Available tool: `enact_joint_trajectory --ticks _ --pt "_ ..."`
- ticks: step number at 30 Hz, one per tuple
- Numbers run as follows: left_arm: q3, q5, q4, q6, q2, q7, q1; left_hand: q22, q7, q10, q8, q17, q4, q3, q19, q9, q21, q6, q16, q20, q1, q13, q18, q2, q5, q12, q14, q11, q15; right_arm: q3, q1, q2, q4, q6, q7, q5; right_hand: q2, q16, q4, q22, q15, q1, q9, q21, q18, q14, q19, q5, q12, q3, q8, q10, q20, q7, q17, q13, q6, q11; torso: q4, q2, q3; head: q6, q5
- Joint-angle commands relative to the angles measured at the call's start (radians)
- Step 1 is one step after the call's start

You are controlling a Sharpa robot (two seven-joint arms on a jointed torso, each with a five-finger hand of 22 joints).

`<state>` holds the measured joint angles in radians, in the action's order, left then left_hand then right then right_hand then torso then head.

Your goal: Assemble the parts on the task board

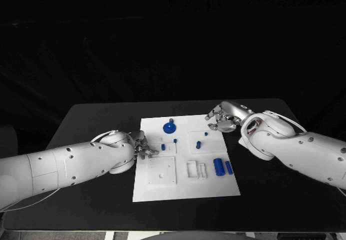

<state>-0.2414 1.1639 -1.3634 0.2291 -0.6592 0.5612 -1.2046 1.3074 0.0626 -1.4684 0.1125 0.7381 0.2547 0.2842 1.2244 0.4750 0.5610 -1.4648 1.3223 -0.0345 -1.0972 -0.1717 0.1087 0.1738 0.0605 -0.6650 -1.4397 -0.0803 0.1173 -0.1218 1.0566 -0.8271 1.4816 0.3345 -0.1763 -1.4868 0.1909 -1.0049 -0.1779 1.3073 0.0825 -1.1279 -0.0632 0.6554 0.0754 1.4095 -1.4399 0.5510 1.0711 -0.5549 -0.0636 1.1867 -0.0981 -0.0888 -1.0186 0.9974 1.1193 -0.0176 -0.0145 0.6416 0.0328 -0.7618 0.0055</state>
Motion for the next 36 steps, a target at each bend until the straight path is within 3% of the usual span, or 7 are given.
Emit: enact_joint_trajectory --ticks 1,6,10,22,30,34,36 --pt "0.001 -0.020 -0.009 0.036 -0.009 -0.017 -0.001 0.017 -0.008 -0.045 -0.005 -0.010 0.018 -0.071 0.002 -0.005 -0.009 -0.037 -0.011 -0.019 -0.010 0.002 -0.006 -0.008 0.012 0.010 0.008 -0.003 0.003 -0.001 -0.001 0.001 -0.001 -0.009 0.008 -0.002 -0.003 0.007 0.000 0.066 -0.003 0.012 0.001 -0.001 0.019 -0.007 0.007 0.004 -0.006 -0.005 0.002 -0.008 0.000 -0.002 0.002 -0.001 0.006 0.001 -0.0006 0.000 0.0004 0.002 0.000" --pt "0.002 -0.052 -0.023 0.049 -0.027 -0.030 -0.011 0.013 -0.021 -0.043 -0.032 -0.108 0.024 -0.108 0.002 -0.017 -0.038 -0.003 -0.079 -0.075 -0.016 0.020 -0.057 0.009 0.007 0.064 0.025 0.006 0.008 -0.001 -0.001 0.001 -0.003 -0.009 0.008 0.000 -0.002 0.007 0.000 0.066 -0.003 0.012 0.001 0.000 0.019 -0.007 0.007 0.004 -0.006 -0.006 0.002 -0.008 0.000 -0.002 0.002 -0.002 0.004 0.001 -0.0005 0.000 0.0004 0.004 0.001" --pt "0.003 -0.080 -0.034 0.056 -0.043 -0.039 -0.027 0.013 -0.024 -0.042 -0.036 -0.156 0.016 -0.121 0.006 -0.022 -0.063 0.014 -0.110 -0.096 -0.016 0.022 -0.084 0.012 0.006 0.094 0.031 0.005 0.013 -0.001 -0.002 0.001 -0.004 -0.009 0.008 0.001 -0.002 0.007 -0.001 0.066 -0.003 0.012 0.001 0.000 0.019 -0.007 0.007 0.004 -0.007 -0.006 0.002 -0.008 0.000 -0.003 0.002 -0.002 0.002 0.001 -0.0003 -0.001 0.0002 0.006 0.002" --pt "0.011 -0.183 -0.059 0.045 -0.081 -0.051 -0.071 0.014 -0.038 -0.029 -0.043 -0.193 0.000 -0.132 0.007 -0.035 -0.104 0.060 -0.146 -0.107 -0.015 0.024 -0.103 0.011 0.002 0.143 0.052 0.010 0.011 -0.001 -0.002 0.002 -0.007 -0.009 0.009 0.005 -0.001 0.007 -0.001 0.066 -0.003 0.012 0.001 0.000 0.019 -0.007 0.006 0.004 -0.007 -0.006 0.002 -0.008 0.001 -0.003 0.002 -0.002 0.000 0.002 0.0010 0.000 0.0008 0.012 0.007" --pt "0.028 -0.272 -0.042 0.040 -0.109 -0.070 -0.106 -0.013 -0.076 0.011 -0.044 -0.239 -0.088 -0.140 -0.007 -0.160 -0.192 0.176 -0.269 -0.090 -0.065 0.064 -0.105 -0.046 0.034 0.270 0.082 0.034 -0.012 -0.001 -0.003 0.003 -0.011 -0.004 0.012 0.015 0.000 0.010 0.000 0.064 -0.004 0.013 0.001 -0.007 0.020 -0.008 0.008 0.002 -0.009 -0.004 0.002 -0.010 0.002 -0.005 0.005 -0.005 -0.004 0.003 0.0002 -0.001 0.0016 0.019 0.011" --pt "0.031 -0.295 -0.027 0.025 -0.121 -0.078 -0.129 -0.031 -0.079 0.014 -0.044 -0.265 -0.164 -0.121 -0.003 -0.193 -0.225 0.194 -0.336 -0.083 -0.167 0.092 -0.102 -0.086 0.123 0.335 0.081 0.041 -0.019 -0.001 -0.003 0.005 -0.013 -0.002 0.013 0.020 -0.001 0.013 0.000 0.064 -0.005 0.012 0.001 -0.011 0.020 -0.009 0.009 0.001 -0.010 0.000 0.002 -0.011 0.002 -0.006 0.007 -0.006 -0.006 0.004 0.0004 0.000 0.0013 0.024 0.022" --pt "0.031 -0.301 -0.017 0.011 -0.127 -0.077 -0.140 -0.038 -0.079 -0.002 -0.042 -0.270 -0.203 -0.130 0.006 -0.217 -0.243 0.196 -0.364 -0.080 -0.203 0.102 -0.100 -0.105 0.137 0.378 0.069 0.042 -0.021 -0.001 -0.003 0.005 -0.013 -0.002 0.014 0.022 -0.001 0.013 0.000 0.064 -0.005 0.012 0.001 -0.011 0.020 -0.009 0.009 0.001 -0.010 0.000 0.002 -0.011 0.002 -0.006 0.007 -0.006 -0.006 0.004 0.0000 0.000 0.0011 0.026 0.024"
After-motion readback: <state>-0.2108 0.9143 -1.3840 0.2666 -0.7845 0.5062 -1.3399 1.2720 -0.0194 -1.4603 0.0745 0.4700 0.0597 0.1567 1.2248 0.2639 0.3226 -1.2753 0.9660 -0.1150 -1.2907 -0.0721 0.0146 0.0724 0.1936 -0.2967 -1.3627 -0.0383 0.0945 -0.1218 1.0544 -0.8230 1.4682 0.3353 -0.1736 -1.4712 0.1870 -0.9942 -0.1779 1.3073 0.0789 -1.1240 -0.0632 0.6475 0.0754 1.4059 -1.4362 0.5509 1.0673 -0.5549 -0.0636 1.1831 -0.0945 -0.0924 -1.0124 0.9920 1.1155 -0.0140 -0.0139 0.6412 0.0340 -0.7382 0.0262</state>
